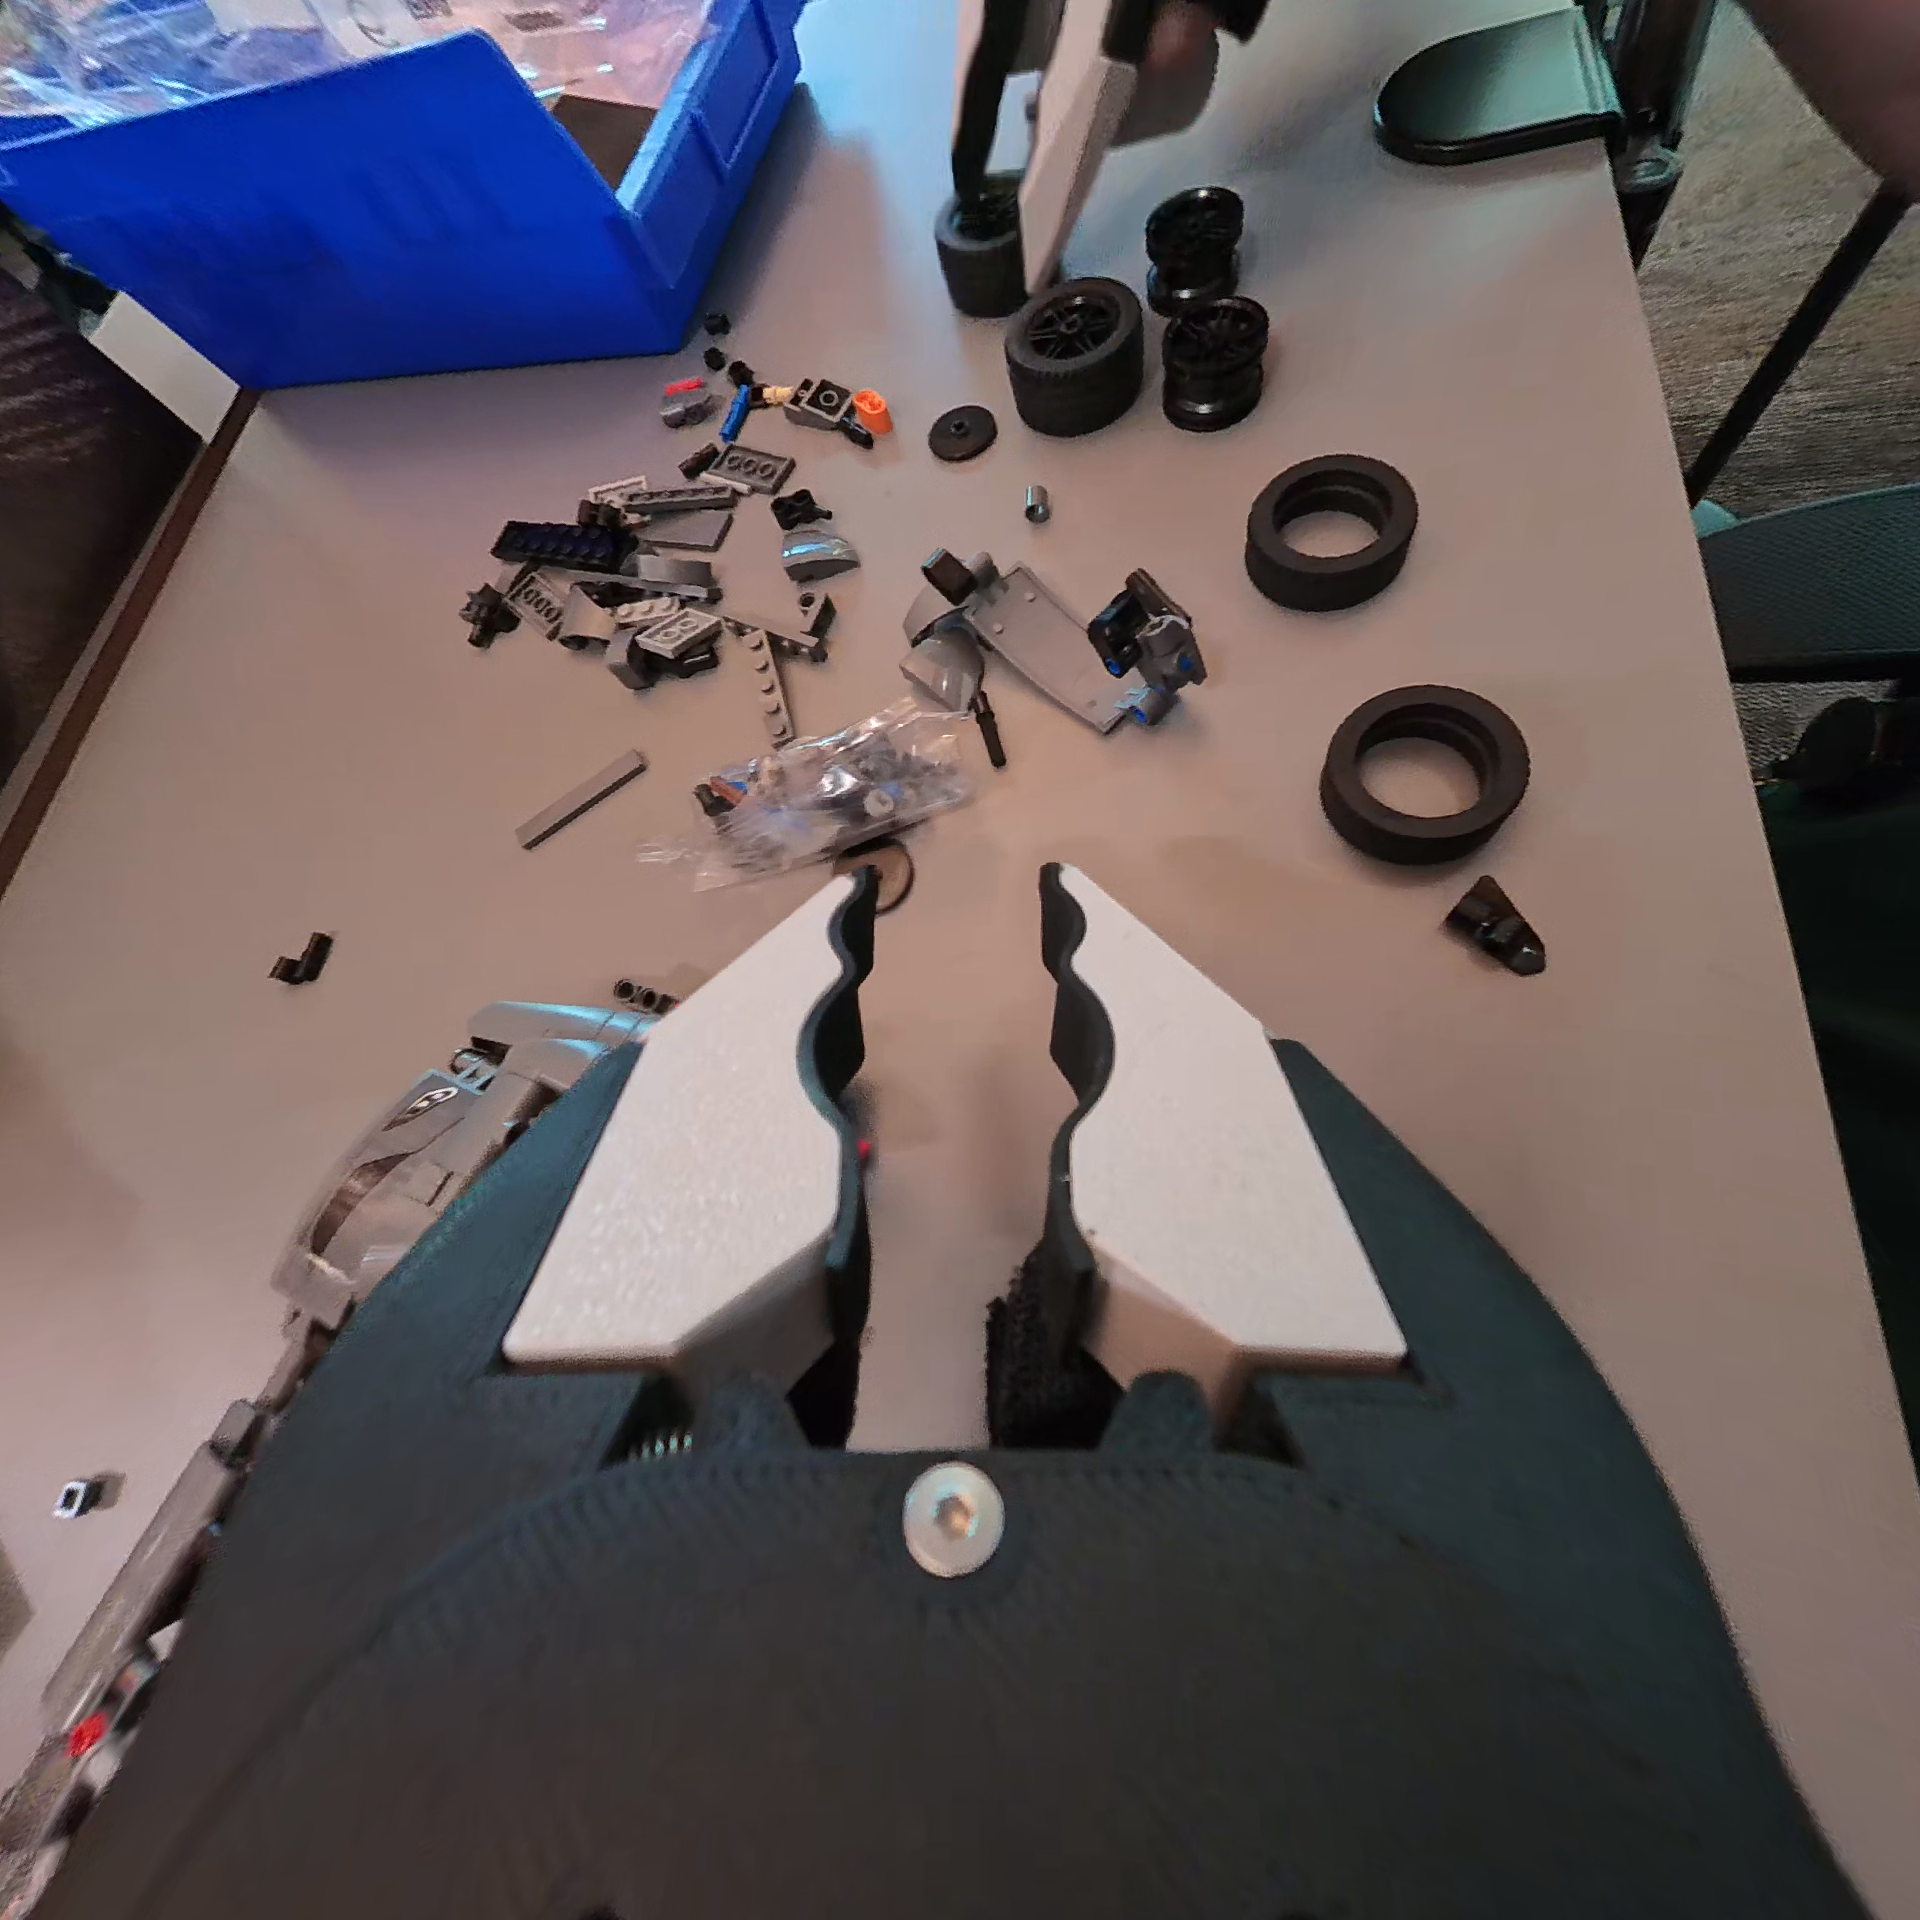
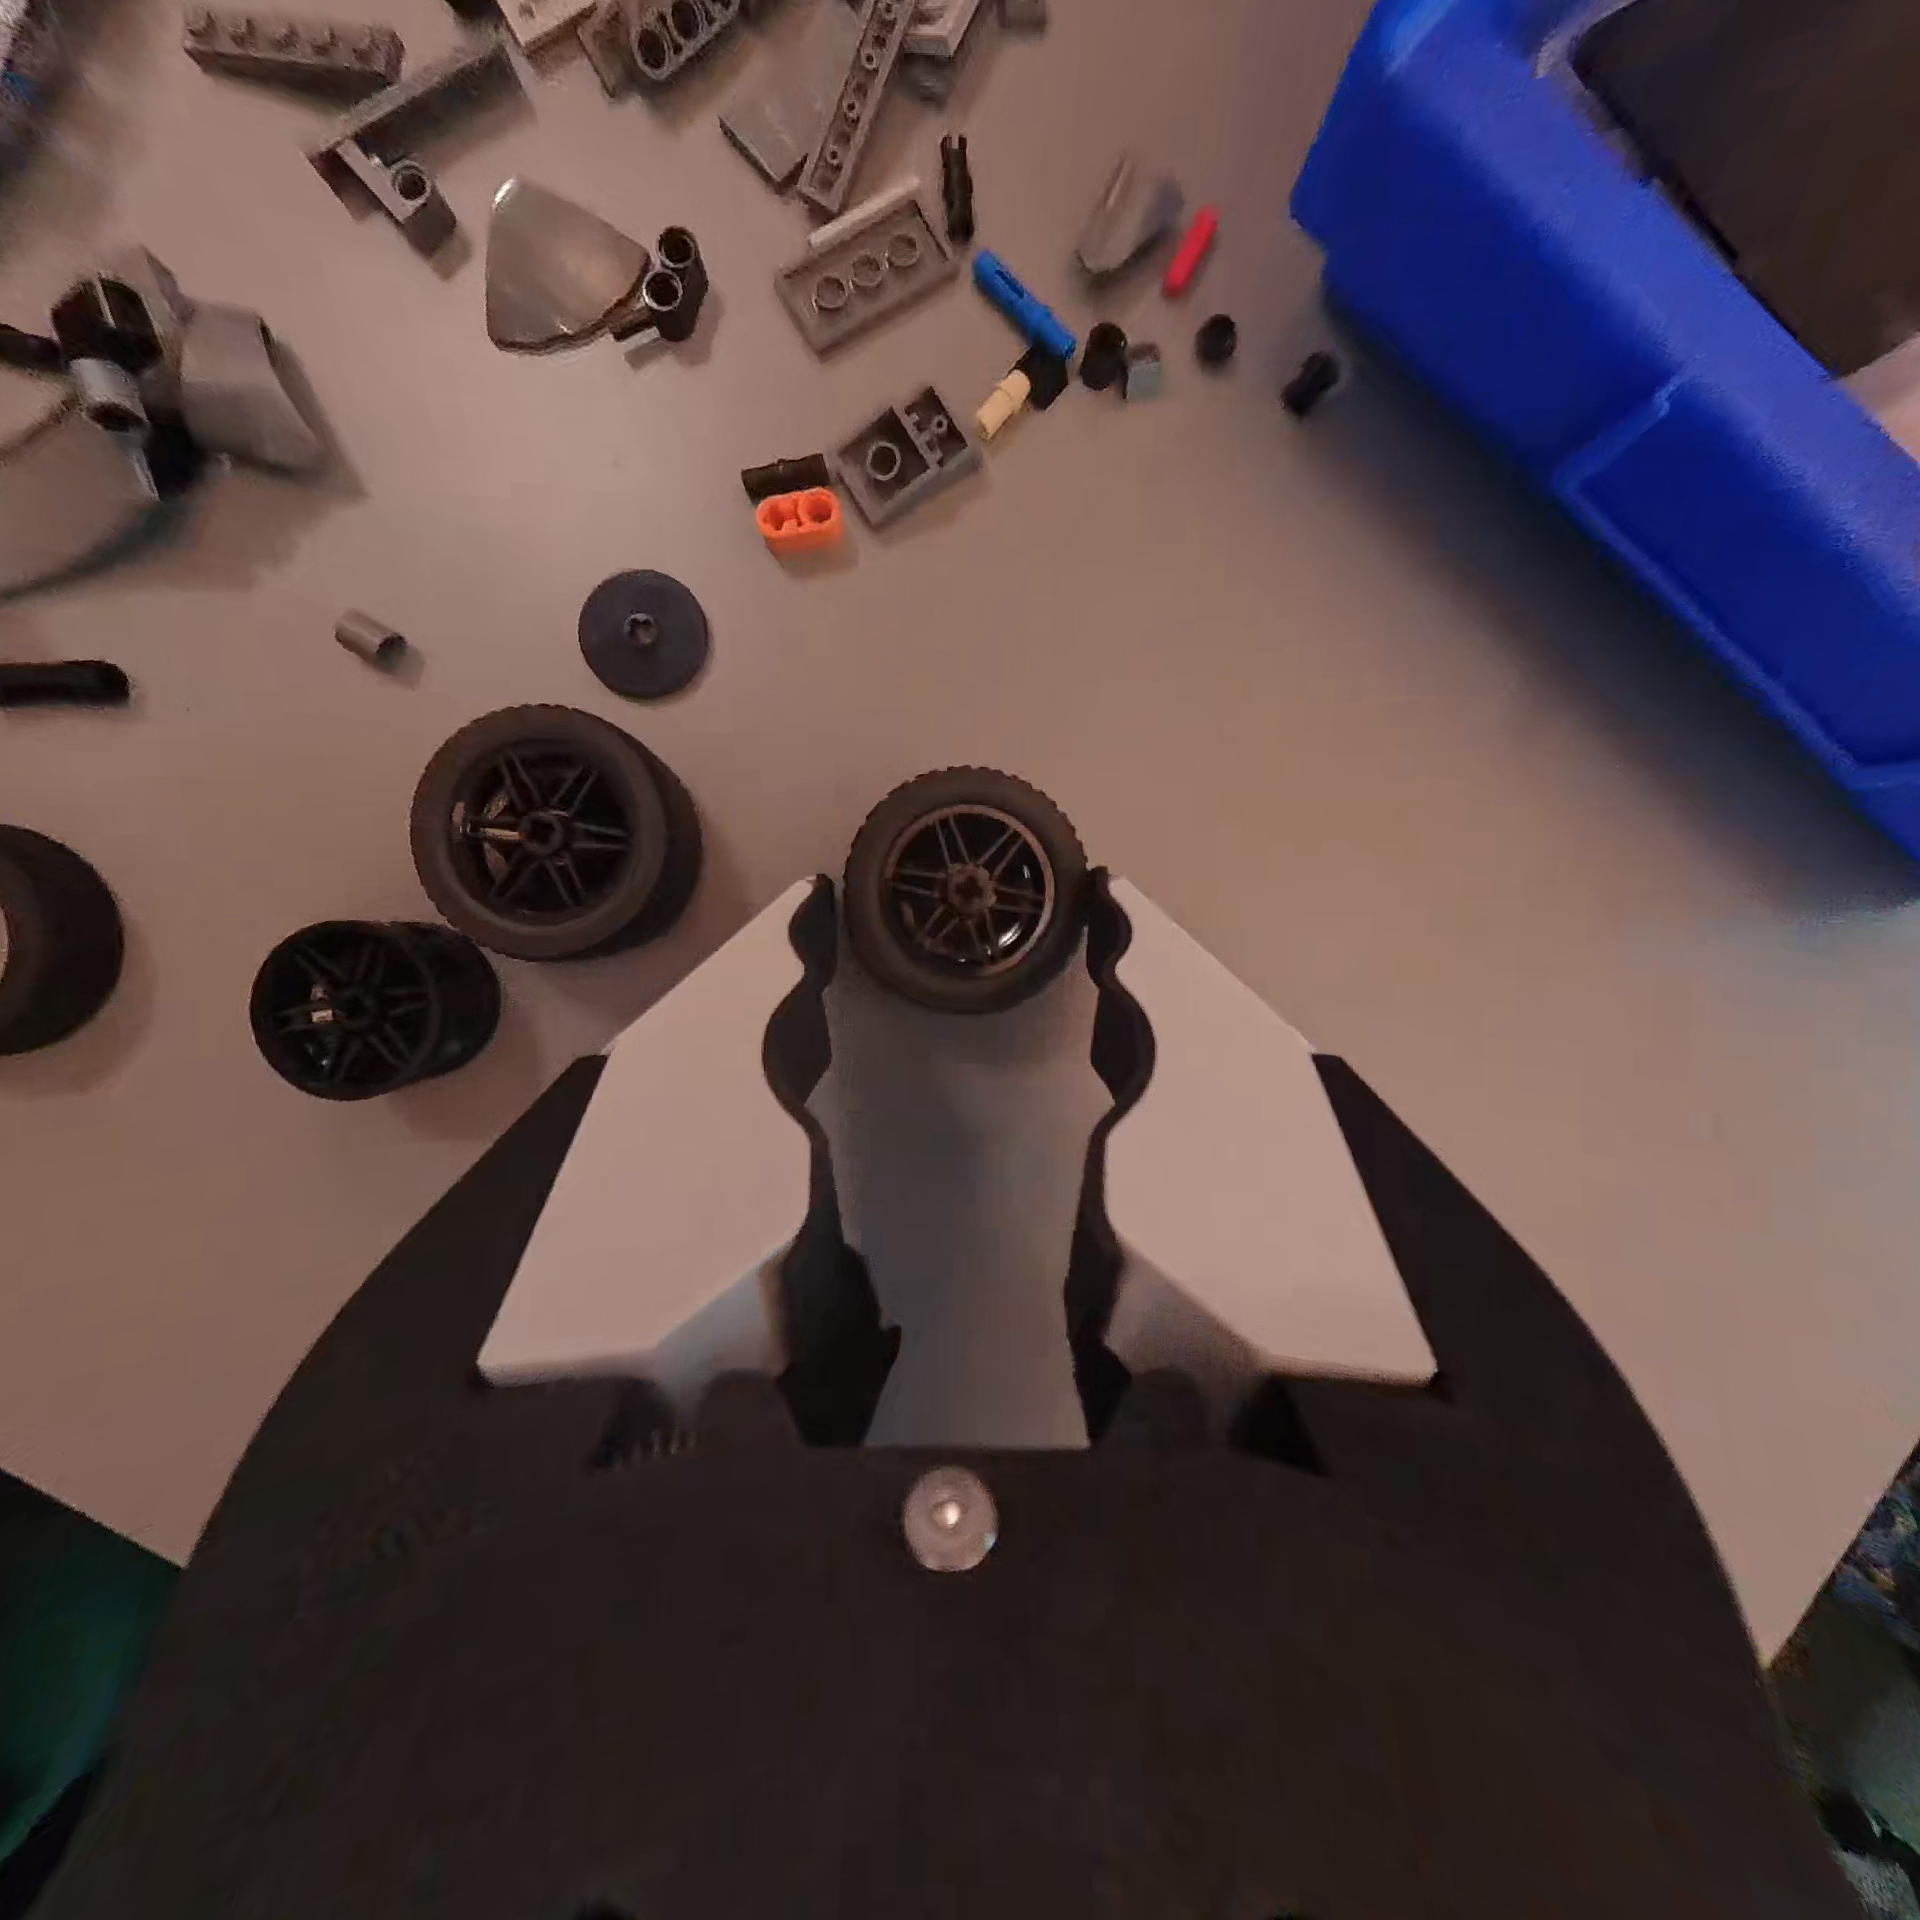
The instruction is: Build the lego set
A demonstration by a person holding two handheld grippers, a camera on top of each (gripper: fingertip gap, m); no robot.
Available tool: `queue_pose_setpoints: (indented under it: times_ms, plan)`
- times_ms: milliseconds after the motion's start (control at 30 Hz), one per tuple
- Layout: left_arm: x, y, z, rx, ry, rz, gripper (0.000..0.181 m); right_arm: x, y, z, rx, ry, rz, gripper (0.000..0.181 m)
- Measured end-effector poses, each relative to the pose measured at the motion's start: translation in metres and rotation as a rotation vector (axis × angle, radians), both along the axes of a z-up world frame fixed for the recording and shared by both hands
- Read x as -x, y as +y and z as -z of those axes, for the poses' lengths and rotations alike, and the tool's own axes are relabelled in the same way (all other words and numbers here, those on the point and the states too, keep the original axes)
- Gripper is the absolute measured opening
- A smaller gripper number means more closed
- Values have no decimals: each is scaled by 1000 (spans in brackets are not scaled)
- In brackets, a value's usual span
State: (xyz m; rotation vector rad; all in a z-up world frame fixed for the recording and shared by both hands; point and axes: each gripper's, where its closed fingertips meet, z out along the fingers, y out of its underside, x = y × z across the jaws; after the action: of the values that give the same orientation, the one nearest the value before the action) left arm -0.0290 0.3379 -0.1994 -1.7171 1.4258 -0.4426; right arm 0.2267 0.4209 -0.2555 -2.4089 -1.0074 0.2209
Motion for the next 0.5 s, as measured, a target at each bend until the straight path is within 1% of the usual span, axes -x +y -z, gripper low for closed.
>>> queue_pose_setpoints:
  times_ms: [67, 133, 200, 267, 367, 500]
  plan:
    - [5, 5, -4, -20, 2, -21, 30, 1, 0, 0, -2, 5, 4, 53]
    - [10, 10, -11, -40, -6, -44, 30, 0, -1, -10, -23, 18, 7, 56]
    - [19, 16, -21, -65, -19, -79, 30, -3, -1, -24, -78, -5, 16, 57]
    - [27, 21, -34, -90, -49, -108, 30, 6, -4, -44, -137, 17, -4, 56]
    - [36, 26, -47, -122, -72, -144, 29, 36, -20, -68, -170, 88, -104, 54]
    - [44, 31, -55, -151, -87, -179, 28, 96, -50, -86, -158, 213, -301, 49]
